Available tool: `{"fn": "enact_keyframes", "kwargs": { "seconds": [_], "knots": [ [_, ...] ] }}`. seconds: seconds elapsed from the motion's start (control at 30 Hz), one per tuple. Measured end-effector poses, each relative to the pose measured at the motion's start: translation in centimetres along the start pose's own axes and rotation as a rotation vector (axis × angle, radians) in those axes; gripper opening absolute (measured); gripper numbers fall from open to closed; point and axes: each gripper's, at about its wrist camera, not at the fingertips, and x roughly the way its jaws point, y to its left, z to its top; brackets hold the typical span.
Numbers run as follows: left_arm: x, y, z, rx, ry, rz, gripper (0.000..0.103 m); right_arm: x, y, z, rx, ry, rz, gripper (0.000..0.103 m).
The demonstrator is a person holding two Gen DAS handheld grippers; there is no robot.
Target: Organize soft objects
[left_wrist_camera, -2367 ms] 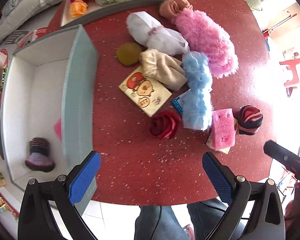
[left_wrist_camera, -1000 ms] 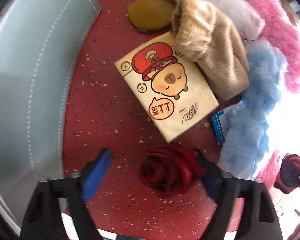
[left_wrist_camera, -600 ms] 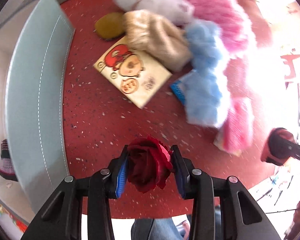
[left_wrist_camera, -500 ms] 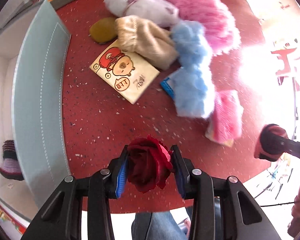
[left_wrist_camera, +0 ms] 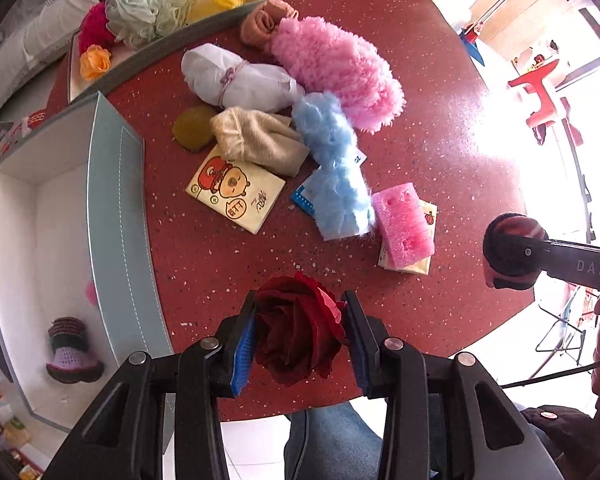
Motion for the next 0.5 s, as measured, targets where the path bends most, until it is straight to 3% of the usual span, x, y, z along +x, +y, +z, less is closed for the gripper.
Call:
{"fn": "enact_keyframes", "kwargs": {
  "seconds": [0.5],
  "knots": [
    [-1.5, 1.2, -0.6, -0.044, -0.083, -0.044, 0.041, -1.5, 4.9, 0.7, -0.120, -0.023, -0.034, 0.036]
  ]
}}
